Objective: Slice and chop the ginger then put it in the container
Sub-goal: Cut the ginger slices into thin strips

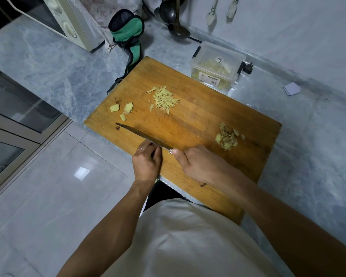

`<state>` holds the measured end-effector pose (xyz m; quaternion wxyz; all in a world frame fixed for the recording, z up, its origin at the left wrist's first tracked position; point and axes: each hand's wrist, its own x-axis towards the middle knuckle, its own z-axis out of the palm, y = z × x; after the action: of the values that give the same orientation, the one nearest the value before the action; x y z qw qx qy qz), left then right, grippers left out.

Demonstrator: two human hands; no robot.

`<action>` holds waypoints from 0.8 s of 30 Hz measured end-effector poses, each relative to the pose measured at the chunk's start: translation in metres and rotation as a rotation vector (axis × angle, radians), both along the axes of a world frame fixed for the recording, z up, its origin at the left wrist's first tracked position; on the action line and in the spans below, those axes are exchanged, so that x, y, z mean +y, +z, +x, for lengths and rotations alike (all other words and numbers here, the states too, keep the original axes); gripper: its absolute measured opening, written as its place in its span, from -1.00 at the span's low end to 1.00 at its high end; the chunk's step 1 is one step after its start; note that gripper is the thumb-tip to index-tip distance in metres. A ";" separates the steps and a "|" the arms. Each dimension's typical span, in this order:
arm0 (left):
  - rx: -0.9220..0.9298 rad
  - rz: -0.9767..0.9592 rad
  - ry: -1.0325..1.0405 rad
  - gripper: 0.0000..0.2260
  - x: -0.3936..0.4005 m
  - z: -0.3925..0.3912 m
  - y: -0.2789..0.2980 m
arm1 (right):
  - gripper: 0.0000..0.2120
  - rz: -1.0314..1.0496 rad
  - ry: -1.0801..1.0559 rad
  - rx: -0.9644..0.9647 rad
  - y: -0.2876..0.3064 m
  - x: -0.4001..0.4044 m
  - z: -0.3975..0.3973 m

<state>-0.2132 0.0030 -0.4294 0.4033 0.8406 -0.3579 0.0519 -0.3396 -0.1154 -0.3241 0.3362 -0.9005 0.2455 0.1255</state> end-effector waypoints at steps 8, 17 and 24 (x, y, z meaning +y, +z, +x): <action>0.015 0.038 0.014 -0.86 0.001 0.000 0.000 | -0.37 -0.046 -0.010 0.007 -0.007 0.006 0.006; 0.048 0.043 0.031 -0.88 0.002 -0.001 0.001 | -0.37 -0.050 -0.016 0.009 -0.003 0.008 -0.002; 0.071 0.025 0.050 -0.89 0.002 -0.001 -0.002 | -0.41 -0.027 0.001 0.034 0.002 0.007 -0.001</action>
<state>-0.2143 0.0051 -0.4310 0.4040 0.8554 -0.3230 0.0275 -0.3402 -0.1084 -0.3223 0.3200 -0.9028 0.2522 0.1375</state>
